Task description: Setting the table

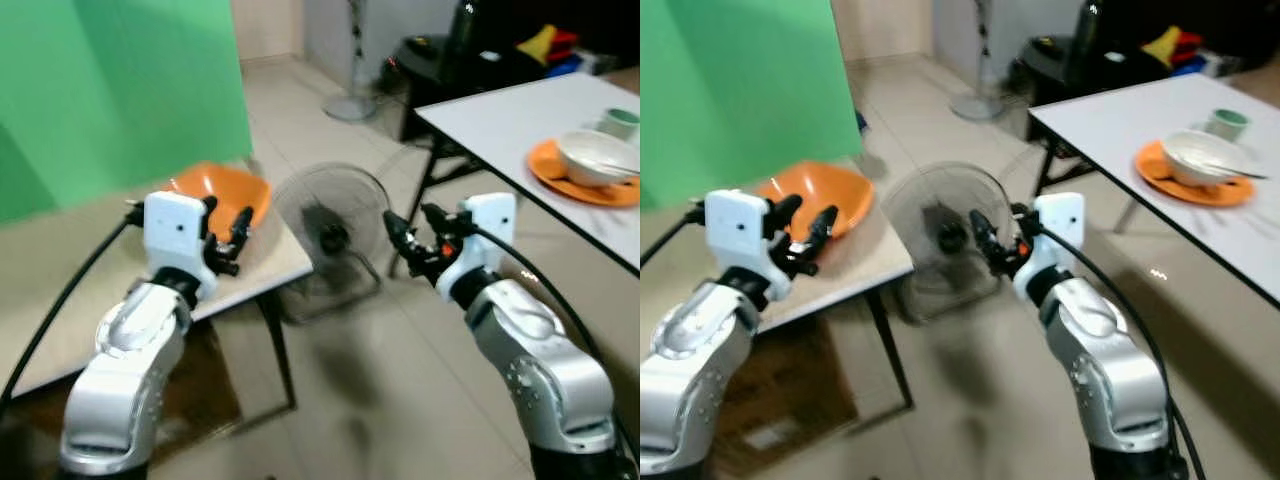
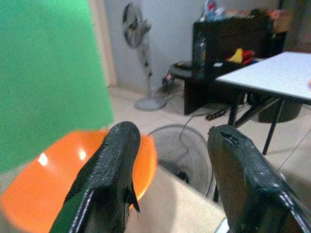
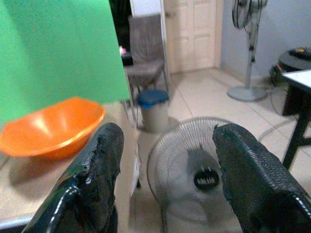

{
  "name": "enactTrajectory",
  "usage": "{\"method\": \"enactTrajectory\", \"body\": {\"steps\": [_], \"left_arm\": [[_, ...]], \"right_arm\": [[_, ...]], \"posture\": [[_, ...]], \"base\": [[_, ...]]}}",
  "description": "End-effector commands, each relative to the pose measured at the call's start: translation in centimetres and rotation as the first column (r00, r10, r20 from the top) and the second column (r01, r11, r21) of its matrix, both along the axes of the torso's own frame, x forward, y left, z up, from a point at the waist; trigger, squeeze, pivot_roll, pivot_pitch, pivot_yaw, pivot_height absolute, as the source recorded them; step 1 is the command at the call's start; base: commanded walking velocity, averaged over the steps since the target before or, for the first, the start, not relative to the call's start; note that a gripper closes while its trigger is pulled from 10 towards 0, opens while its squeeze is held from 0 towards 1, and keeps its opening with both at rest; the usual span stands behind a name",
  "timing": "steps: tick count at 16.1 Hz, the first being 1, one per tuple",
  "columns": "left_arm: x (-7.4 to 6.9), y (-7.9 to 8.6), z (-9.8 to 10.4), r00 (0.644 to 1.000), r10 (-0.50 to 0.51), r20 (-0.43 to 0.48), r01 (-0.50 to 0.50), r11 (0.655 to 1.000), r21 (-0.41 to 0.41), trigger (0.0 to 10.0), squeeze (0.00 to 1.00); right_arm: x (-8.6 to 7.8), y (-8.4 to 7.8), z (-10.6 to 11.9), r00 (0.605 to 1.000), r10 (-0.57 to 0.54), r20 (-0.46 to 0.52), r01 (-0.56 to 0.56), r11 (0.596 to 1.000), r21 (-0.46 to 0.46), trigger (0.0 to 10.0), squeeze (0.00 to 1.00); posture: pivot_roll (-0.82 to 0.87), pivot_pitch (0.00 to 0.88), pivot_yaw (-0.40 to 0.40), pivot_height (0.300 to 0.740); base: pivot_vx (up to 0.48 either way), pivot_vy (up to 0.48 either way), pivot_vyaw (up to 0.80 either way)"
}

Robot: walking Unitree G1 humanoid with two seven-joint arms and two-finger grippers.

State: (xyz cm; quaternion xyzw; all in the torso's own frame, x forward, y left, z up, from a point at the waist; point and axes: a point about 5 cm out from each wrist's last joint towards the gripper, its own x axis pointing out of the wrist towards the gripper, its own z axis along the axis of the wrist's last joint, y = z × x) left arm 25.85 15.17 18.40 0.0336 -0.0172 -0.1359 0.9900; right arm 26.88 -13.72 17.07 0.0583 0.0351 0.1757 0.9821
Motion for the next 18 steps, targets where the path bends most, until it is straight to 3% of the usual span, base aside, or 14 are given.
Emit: {"method": "enactTrajectory", "body": {"steps": [1,7,11,13,15,16,18], "left_arm": [[-0.1,0.1,0.3,1.000,-0.003,0.013,0.002,1.000,0.022,10.0,0.00],[-0.1,0.0,0.5,1.000,-0.016,0.018,0.015,0.999,0.045,10.0,0.00],[-0.1,0.0,0.4,1.000,-0.016,0.018,0.015,0.999,0.049,10.0,0.00],[-0.1,-0.3,0.3,0.999,-0.042,0.018,0.041,0.997,0.071,10.0,0.00],[-0.4,-0.6,0.2,0.996,-0.090,0.007,0.089,0.992,0.088,10.0,0.00],[-0.6,-0.6,0.0,0.993,-0.119,-0.001,0.119,0.986,0.115,10.0,0.00],[-0.9,-0.9,-0.3,0.980,-0.195,-0.029,0.197,0.973,0.123,10.0,0.00]], "right_arm": [[0.3,0.1,0.3,1.000,0.004,0.014,-0.004,1.000,-0.001,10.0,0.00],[0.8,0.2,0.3,0.997,0.074,0.013,-0.074,0.997,-0.030,10.0,0.00],[1.0,0.5,0.1,0.992,0.122,-0.020,-0.121,0.993,0.010,10.0,0.00],[1.3,0.6,-0.7,0.977,0.178,-0.118,-0.175,0.984,0.034,10.0,0.00],[2.4,0.4,-0.9,0.972,0.169,-0.162,-0.156,0.984,0.091,10.0,0.00],[3.3,0.0,-1.3,0.969,0.121,-0.217,-0.097,0.988,0.117,10.0,1.00],[4.8,0.1,-2.1,0.939,0.112,-0.326,-0.061,0.985,0.161,10.0,1.00]], "posture": [[0.14,0.000,0.013,0.740],[0.15,0.000,0.010,0.740],[0.15,0.000,0.011,0.740],[0.14,0.000,0.015,0.740],[0.14,0.000,0.015,0.740],[0.14,0.000,0.021,0.740],[0.14,0.000,0.024,0.740]], "base": [[0.326,0.000,0.80],[0.324,0.000,0.13],[0.323,0.000,0.20],[0.293,0.000,0.00],[0.000,0.000,0.00],[0.000,0.000,0.00],[0.000,0.000,0.00]]}}
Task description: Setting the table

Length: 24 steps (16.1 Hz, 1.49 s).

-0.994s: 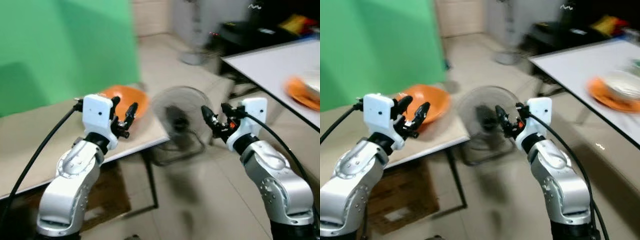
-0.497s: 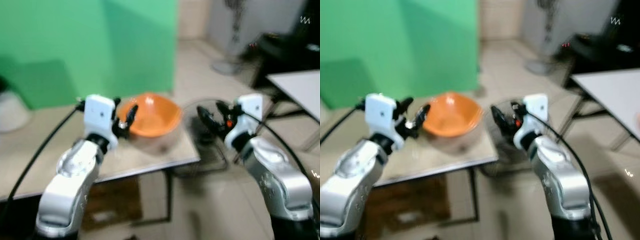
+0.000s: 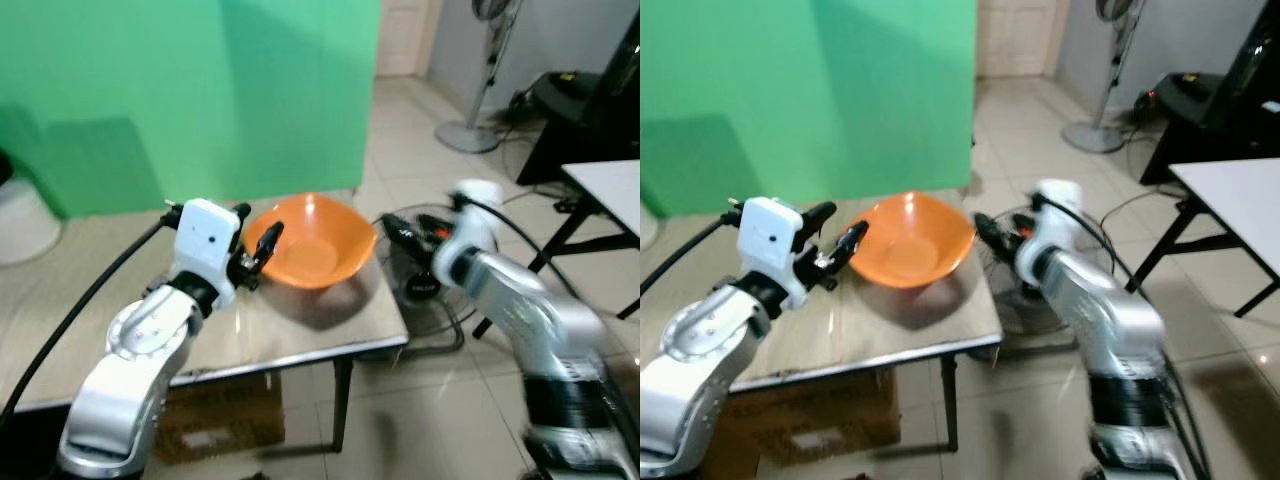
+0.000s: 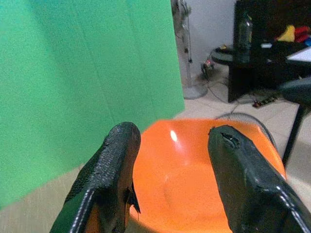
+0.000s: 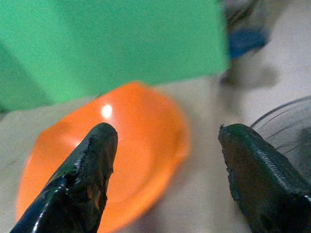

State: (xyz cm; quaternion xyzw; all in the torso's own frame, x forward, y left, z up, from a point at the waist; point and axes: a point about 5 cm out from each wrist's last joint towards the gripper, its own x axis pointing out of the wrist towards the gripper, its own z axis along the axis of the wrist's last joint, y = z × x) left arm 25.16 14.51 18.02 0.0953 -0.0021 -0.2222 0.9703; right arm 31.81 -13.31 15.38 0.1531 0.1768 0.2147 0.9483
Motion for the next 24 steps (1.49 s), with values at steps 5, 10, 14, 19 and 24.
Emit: {"method": "enactTrajectory", "body": {"steps": [5,10,14,19,24], "left_arm": [[-0.9,-0.5,-0.4,0.973,-0.220,-0.073,0.224,0.972,0.064,10.0,0.00],[-1.6,-0.4,-0.7,0.955,-0.276,-0.109,0.284,0.957,0.065,10.0,0.00],[-2.1,-0.4,-1.2,0.940,-0.307,-0.150,0.319,0.945,0.070,10.0,0.00],[-2.1,-0.2,-1.4,0.942,-0.296,-0.156,0.311,0.948,0.076,10.0,0.00],[-2.2,-0.1,-1.6,0.945,-0.287,-0.156,0.302,0.950,0.083,10.0,0.00]], "right_arm": [[2.7,0.5,-2.3,0.974,-0.041,-0.225,0.047,0.999,0.019,10.0,1.00],[3.9,2.3,-2.7,0.951,-0.003,-0.310,0.027,0.997,0.073,10.0,0.00],[4.5,3.3,-3.3,0.928,-0.018,-0.373,0.086,0.982,0.166,2.9,0.00],[4.8,5.0,-3.2,0.920,0.036,-0.391,0.056,0.973,0.222,0.0,0.00],[5.0,5.6,-3.3,0.921,0.042,-0.388,0.054,0.971,0.234,0.0,0.00]], "posture": [[0.14,0.000,0.024,0.740],[0.14,0.000,0.018,0.740],[0.15,0.000,0.007,0.740],[0.16,0.000,-0.001,0.740],[0.17,0.000,-0.013,0.740]], "base": [[0.000,0.000,0.00],[0.000,0.000,0.00],[0.000,0.000,0.00],[0.000,0.000,0.00],[0.000,0.000,0.00]]}}
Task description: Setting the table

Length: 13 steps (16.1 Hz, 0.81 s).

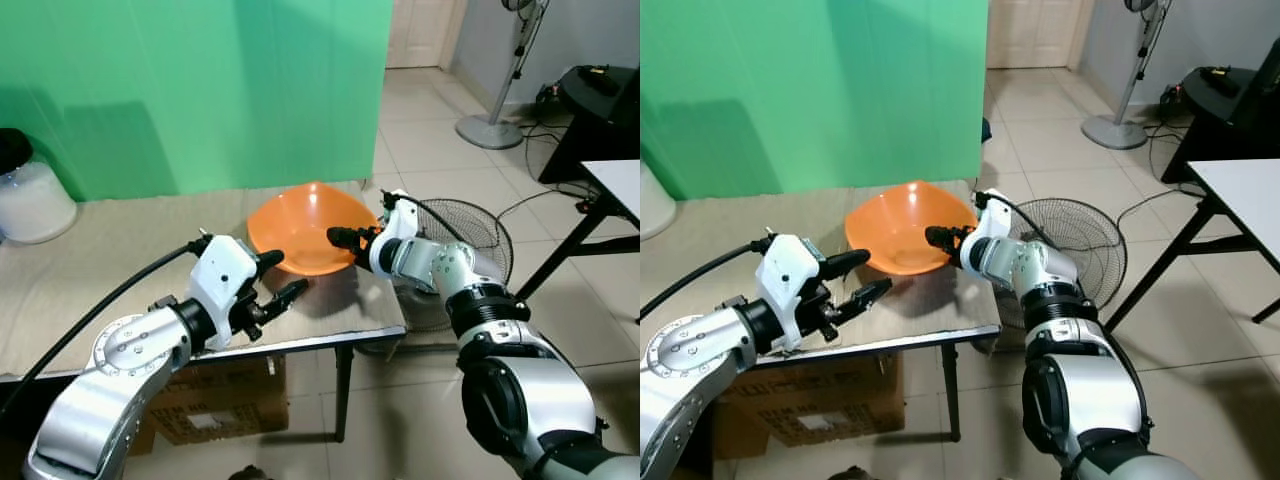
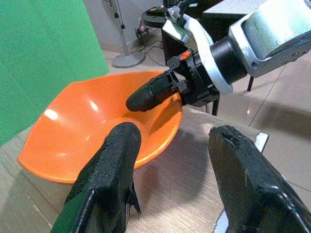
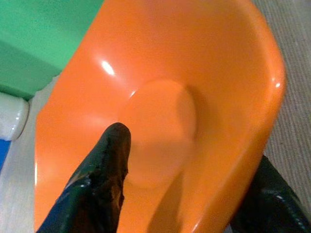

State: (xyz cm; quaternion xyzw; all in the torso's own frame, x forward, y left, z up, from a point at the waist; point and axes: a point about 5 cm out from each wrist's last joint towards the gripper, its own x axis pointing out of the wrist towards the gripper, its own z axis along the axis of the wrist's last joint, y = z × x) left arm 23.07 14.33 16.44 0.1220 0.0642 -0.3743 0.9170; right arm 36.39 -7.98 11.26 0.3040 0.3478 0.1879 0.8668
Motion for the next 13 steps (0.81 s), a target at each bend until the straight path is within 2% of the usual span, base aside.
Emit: {"method": "enactTrajectory", "body": {"steps": [1,6,9,13], "left_arm": [[-0.1,0.1,0.0,1.000,0.006,0.006,-0.006,1.000,0.014,10.0,0.00],[-0.3,0.2,-0.6,1.000,0.004,-0.004,-0.004,1.000,0.023,10.0,0.00],[0.0,0.7,-2.0,1.000,0.012,-0.022,-0.011,0.999,0.031,10.0,0.00],[-0.1,0.7,-1.8,1.000,0.010,-0.014,-0.010,0.999,0.032,10.0,0.00]], "right_arm": [[0.4,0.3,0.8,1.000,0.005,0.028,-0.006,1.000,0.013,0.0,0.00],[0.4,0.2,0.5,1.000,0.009,0.029,-0.009,1.000,-0.004,0.0,0.00],[0.5,0.1,0.6,1.000,0.007,0.027,-0.007,1.000,0.011,0.0,0.00],[0.5,-0.1,0.6,1.000,-0.004,0.029,0.004,1.000,0.021,0.0,0.00]], "posture": [[0.17,0.000,-0.013,0.740],[0.17,0.000,-0.009,0.740],[0.16,0.000,-0.002,0.740],[0.16,0.000,0.004,0.740]], "base": [[0.000,0.000,0.00],[0.000,0.000,0.00],[0.000,0.000,0.00],[0.000,0.000,0.00]]}}
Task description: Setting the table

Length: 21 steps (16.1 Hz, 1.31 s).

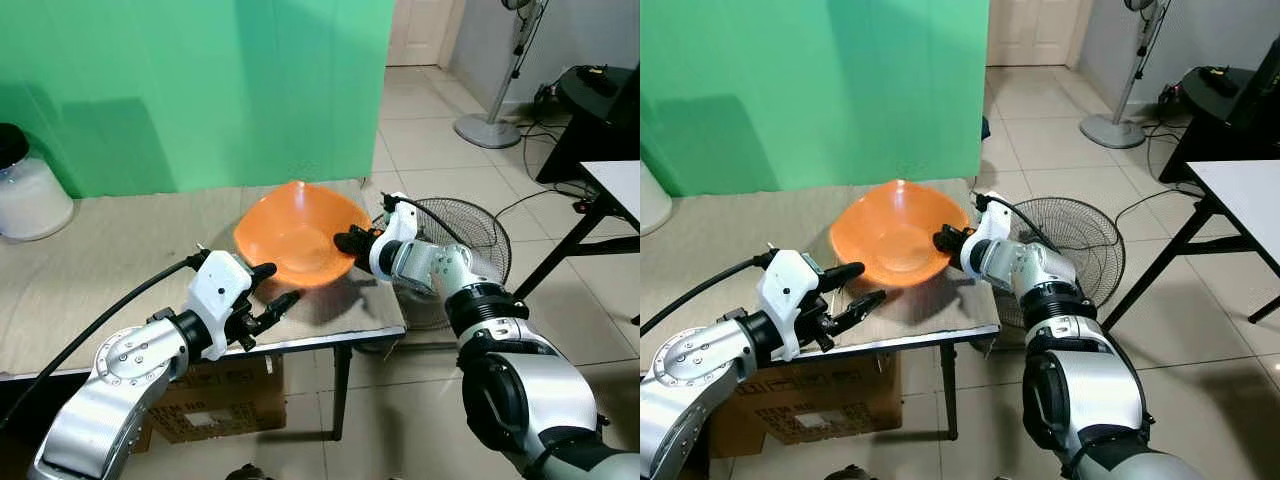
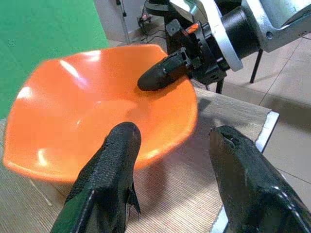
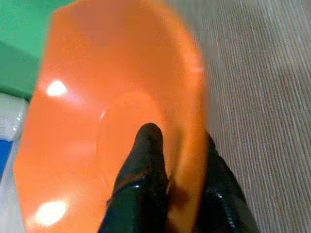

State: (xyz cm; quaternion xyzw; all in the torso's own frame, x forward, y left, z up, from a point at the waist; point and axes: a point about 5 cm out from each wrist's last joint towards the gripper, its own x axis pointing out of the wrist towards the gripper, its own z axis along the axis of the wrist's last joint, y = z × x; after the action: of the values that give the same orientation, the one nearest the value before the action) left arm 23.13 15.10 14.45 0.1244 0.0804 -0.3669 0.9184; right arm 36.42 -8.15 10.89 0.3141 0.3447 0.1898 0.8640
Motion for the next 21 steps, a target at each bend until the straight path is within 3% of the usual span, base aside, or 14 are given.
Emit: {"method": "enactTrajectory", "body": {"steps": [1,5,9,12,13,14,16,18,19,21], "left_arm": [[-0.1,0.0,0.2,1.000,-0.010,0.022,0.009,1.000,0.014,10.0,0.00],[0.0,0.1,0.3,0.999,-0.007,0.034,0.007,1.000,0.014,10.0,0.00],[0.6,-0.5,1.9,0.995,0.031,0.095,-0.031,0.999,-0.008,10.0,0.00],[1.2,-0.3,2.7,0.987,0.083,0.136,-0.080,0.997,-0.022,10.0,0.00],[1.5,-0.5,3.0,0.983,0.100,0.153,-0.095,0.995,-0.037,10.0,0.00],[1.6,-0.9,3.4,0.979,0.113,0.171,-0.104,0.993,-0.061,10.0,0.00],[1.8,-1.5,3.9,0.971,0.132,0.200,-0.115,0.989,-0.094,10.0,0.00],[2.4,-1.3,4.0,0.954,0.226,0.197,-0.199,0.969,-0.147,10.0,0.00],[2.5,-1.3,3.9,0.948,0.254,0.192,-0.225,0.961,-0.160,10.0,0.00],[2.6,-1.8,3.6,0.943,0.271,0.194,-0.245,0.958,-0.147,10.0,0.00]], "right_arm": [[0.5,0.1,0.9,1.000,-0.005,0.027,0.005,1.000,0.006,0.0,0.00],[0.7,0.0,1.3,0.999,-0.018,0.029,0.017,0.999,0.032,0.0,0.00],[1.5,-1.3,3.2,0.992,-0.111,0.054,0.099,0.977,0.188,0.0,0.00],[1.3,-2.6,5.4,0.970,-0.084,0.230,0.045,0.984,0.171,0.0,0.00],[0.8,-3.4,6.8,0.940,-0.074,0.333,0.024,0.988,0.151,0.0,0.00],[-0.2,-4.5,8.0,0.882,-0.069,0.467,0.047,0.997,0.058,9.8,0.00],[-2.1,-6.2,9.3,0.790,-0.097,0.605,0.157,0.986,-0.047,10.0,0.00],[-5.0,-7.5,10.2,0.701,-0.093,0.707,0.259,0.957,-0.131,10.0,0.00],[-6.0,-7.9,10.4,0.673,-0.103,0.733,0.308,0.939,-0.152,10.0,0.00],[-7.3,-8.9,10.4,0.654,-0.149,0.741,0.384,0.910,-0.156,10.0,0.00]], "posture": [[0.16,0.000,0.006,0.740],[0.16,0.000,0.006,0.740],[0.16,0.000,0.000,0.740],[0.15,0.000,-0.002,0.740],[0.15,0.000,-0.004,0.740],[0.15,0.000,-0.004,0.740],[0.14,0.000,0.000,0.740],[0.11,0.000,0.020,0.740],[0.11,0.000,0.020,0.740],[0.11,0.000,0.012,0.740]], "base": [[0.000,0.000,0.00],[0.000,0.000,0.00],[0.000,0.000,0.00],[0.000,0.000,0.00],[0.000,0.000,0.00],[0.000,0.000,0.00],[0.000,0.000,0.00],[0.000,0.000,-0.78],[0.000,0.000,-0.80],[0.000,0.000,-0.80]]}}
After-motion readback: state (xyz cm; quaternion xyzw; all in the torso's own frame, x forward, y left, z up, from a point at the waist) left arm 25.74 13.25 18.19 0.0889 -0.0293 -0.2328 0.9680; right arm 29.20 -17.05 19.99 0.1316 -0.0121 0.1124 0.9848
